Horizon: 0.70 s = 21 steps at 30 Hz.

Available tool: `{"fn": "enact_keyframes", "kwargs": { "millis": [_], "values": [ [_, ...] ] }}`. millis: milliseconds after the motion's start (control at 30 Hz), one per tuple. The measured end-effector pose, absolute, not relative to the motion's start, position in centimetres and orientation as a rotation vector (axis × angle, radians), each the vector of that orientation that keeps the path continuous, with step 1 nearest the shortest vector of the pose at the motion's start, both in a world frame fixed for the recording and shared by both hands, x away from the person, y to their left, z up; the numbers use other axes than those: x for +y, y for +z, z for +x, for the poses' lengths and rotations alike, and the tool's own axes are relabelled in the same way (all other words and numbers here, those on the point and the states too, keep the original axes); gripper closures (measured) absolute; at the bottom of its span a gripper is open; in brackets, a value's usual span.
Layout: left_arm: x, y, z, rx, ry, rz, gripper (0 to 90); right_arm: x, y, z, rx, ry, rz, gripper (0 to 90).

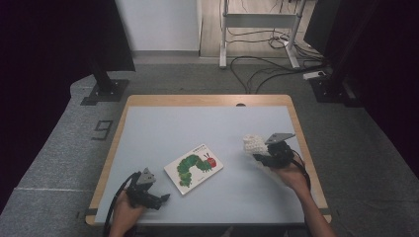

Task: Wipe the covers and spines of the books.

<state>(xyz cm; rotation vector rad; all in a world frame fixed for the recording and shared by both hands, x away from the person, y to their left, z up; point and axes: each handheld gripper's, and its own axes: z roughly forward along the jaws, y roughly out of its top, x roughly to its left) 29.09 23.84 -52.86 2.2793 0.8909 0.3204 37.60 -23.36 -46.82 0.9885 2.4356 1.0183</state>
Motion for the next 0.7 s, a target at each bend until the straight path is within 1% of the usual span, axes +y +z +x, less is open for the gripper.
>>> {"fn": "enact_keyframes", "kwargs": {
  "millis": [367, 700],
  "values": [
    [23.8, -52.9, 29.1, 0.891, 0.32, 2.279, 0.0, -26.5, -47.6, 37.1, 2.379, 1.004, 1.071, 58.7],
    [23.8, -52.9, 29.1, 0.892, 0.32, 2.278, 0.0, -27.3, -49.6, 36.8, 2.387, 0.953, 1.109, 57.1]
  ]
}}
